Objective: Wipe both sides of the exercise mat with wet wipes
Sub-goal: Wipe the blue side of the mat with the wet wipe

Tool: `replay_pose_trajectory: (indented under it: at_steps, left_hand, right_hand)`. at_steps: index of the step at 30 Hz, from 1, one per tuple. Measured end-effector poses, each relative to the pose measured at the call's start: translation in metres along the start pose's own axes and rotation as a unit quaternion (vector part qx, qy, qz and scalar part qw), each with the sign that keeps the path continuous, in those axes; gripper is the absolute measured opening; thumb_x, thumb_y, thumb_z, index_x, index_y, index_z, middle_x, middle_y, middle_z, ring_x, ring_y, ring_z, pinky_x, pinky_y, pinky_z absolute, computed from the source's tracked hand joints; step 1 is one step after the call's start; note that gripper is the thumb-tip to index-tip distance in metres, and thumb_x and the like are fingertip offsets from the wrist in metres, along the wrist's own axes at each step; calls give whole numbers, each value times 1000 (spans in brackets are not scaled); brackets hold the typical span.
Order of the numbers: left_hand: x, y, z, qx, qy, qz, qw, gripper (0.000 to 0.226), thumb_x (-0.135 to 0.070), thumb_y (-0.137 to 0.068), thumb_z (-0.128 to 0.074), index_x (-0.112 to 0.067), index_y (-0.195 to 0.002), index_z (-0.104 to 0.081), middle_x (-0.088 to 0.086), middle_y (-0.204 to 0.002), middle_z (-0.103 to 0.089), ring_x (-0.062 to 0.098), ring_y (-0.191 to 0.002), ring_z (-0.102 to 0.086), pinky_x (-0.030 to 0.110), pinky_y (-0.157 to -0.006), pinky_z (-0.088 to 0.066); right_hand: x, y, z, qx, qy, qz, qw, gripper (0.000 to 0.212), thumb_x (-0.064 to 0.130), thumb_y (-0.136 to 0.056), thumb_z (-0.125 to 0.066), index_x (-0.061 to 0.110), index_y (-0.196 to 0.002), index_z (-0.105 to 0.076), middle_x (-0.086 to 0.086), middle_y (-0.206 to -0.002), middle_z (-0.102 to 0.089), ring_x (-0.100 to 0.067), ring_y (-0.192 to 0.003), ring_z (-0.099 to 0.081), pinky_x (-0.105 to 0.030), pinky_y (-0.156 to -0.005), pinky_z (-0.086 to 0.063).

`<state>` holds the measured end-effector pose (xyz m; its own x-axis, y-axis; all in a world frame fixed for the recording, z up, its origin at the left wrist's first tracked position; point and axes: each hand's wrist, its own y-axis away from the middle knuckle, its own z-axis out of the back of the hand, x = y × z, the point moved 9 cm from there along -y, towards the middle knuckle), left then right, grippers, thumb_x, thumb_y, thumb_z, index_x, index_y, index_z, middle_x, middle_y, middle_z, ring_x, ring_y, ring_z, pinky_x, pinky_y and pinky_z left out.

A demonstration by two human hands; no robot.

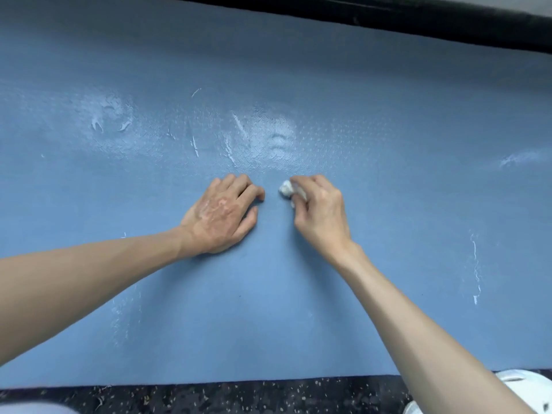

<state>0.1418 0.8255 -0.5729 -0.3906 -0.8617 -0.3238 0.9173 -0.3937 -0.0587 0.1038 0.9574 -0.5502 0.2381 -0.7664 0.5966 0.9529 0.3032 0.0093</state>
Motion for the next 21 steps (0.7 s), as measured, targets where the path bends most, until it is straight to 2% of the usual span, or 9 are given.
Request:
replay_pose_trajectory:
  at_steps: [3,6,8,10,12,14,18,21]
  left_hand:
    - [0,-1,1,-3,0,5,1000,24,-28,-91,-41,-13,-103,-55,8,-93,-52,26,-81,-43,38,-74,-31]
    - [0,-1,2,-6,1,7,1000,23,-28,-90,-41,-14,-103,-55,8,-93,-53,25,-81,-43,38,-73,-31]
    - [1,-1,2,-8,0,7,1000,23,-28,-90,-41,-14,-103,-55,7,-93,-52,25,-81,-43,37,-73,-31]
    - [0,-1,1,-10,-3,6,1000,23,-27,-91,-41,-14,-103,-55,7,-93,-52,24,-81,-43,36,-73,-31]
    - [-1,-1,1,-11,-5,4,1000,23,-27,-90,-42,-14,-103,-55,7,-93,-52,24,-81,-42,36,-73,-30]
    - [-1,-1,1,-10,-6,4,1000,23,-27,-90,-42,-14,-103,-56,8,-93,-53,24,-81,-42,37,-72,-30]
    - [-1,-1,1,-3,-14,6,1000,23,-28,-90,-42,-14,-103,-55,9,-94,-53,27,-82,-45,38,-73,-31]
    - [-1,-2,1,-2,-12,7,1000,23,-28,-90,-42,-14,-104,-54,9,-94,-53,27,-81,-45,39,-73,-32]
  right_hand:
    - [3,14,-1,3,21,25,999,19,2,-85,-55,8,-94,-70,-12,-84,-57,-31,-67,-57,-32,-61,-42]
    - [18,93,-14,72,-3,87,994,20,6,-93,-47,6,-100,-65,-10,-84,-53,-28,-63,-50,-36,-55,-46]
    - [27,151,-21,127,-20,113,985,24,12,-100,-36,10,-104,-60,-6,-85,-50,-22,-65,-44,-30,-53,-45]
    - [31,187,-28,190,-18,131,973,25,9,-97,-34,15,-106,-57,0,-89,-45,-14,-68,-35,-25,-51,-41]
    - [32,181,-32,221,-15,154,963,29,5,-86,-41,18,-107,-57,1,-90,-46,-14,-68,-35,-26,-50,-40]
    - [31,141,-32,201,-12,163,966,29,7,-85,-42,17,-107,-58,-4,-89,-51,-19,-67,-45,-27,-53,-41]
    - [18,41,-12,35,23,65,997,21,5,-86,-49,8,-96,-68,-12,-85,-55,-30,-62,-53,-29,-55,-43]
    - [27,61,-13,23,26,69,997,22,9,-93,-44,5,-97,-66,-12,-83,-52,-29,-61,-48,-30,-54,-41]
